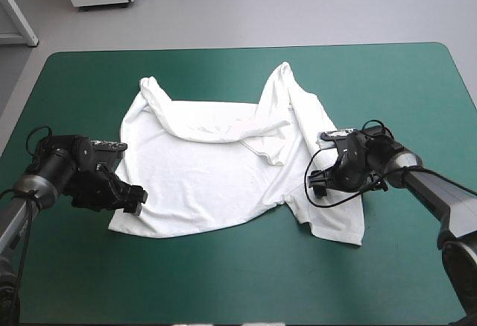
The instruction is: Fold the cloth
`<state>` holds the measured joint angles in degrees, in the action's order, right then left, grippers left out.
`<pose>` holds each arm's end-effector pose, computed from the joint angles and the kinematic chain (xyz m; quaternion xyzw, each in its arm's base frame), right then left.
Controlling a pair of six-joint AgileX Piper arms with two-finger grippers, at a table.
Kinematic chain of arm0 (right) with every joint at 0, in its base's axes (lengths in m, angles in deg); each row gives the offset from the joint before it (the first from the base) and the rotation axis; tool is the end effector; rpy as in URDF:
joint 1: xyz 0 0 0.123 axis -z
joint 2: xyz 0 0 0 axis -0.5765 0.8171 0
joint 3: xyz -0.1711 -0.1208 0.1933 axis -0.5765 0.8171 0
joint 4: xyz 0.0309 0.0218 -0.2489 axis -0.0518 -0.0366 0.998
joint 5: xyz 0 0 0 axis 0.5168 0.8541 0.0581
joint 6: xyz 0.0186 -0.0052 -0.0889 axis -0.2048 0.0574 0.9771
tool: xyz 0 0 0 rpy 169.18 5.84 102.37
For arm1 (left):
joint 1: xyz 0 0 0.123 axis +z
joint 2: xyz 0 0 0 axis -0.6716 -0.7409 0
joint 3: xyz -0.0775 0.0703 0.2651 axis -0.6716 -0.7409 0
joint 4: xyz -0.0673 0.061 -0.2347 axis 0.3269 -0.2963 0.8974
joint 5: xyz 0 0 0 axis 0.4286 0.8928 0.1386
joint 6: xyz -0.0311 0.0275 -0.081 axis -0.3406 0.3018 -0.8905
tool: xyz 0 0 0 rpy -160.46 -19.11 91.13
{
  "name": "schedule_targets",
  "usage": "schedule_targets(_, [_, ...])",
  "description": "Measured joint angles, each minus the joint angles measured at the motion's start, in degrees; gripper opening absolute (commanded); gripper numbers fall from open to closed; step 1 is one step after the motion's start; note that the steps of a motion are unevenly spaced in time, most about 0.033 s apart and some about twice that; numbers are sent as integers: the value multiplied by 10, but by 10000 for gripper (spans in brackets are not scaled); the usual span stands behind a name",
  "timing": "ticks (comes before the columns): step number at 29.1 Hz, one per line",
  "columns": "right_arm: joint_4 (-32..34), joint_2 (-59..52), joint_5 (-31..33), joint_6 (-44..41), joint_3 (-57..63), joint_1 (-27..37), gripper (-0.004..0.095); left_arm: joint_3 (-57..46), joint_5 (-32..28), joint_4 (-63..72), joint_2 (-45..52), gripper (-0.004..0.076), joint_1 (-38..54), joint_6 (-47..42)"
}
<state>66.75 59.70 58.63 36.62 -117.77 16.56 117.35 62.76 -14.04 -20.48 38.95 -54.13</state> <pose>0.2973 0.0998 0.2133 -0.0857 0.9894 0.0257 0.1143 0.2489 -0.0202 0.2557 0.0800 0.9943 -0.0320 0.0622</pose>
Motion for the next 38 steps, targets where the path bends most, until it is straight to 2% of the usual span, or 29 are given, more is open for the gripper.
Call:
schedule_targets(2, [-3,-3,-9,6,10,0,772,-5,-4,0,0,615,0,0])
schedule_targets(3, [-3,-5,-13,12,15,1,668,-7,-4,0,0,615,0,0])
schedule_targets(6, [-3,-11,-27,27,28,5,249,-17,-14,0,1,615,0,0])
schedule_targets(7, [-8,-13,-34,31,31,6,62,-22,-19,0,1,615,0,0])
schedule_targets(8, [-18,-13,-44,36,33,6,-21,-29,-28,0,1,615,0,0])
schedule_targets(15, [-69,-15,-82,44,40,5,-19,-67,-83,0,2,613,0,-7])
schedule_targets(18, [-76,-19,-90,45,42,5,-19,-87,-95,8,2,578,0,-9])
schedule_targets(22, [-80,-26,-98,45,46,5,-19,-116,-109,11,6,439,0,-10])
schedule_targets(28, [-85,-48,-96,45,56,3,-19,-137,-143,15,17,77,2,-9])
schedule_targets(30, [-86,-65,-95,45,57,3,-19,-140,-153,22,19,-7,3,-7])
schedule_targets(38, [-84,-171,-80,45,47,3,-19,-119,-163,54,21,-7,4,4])
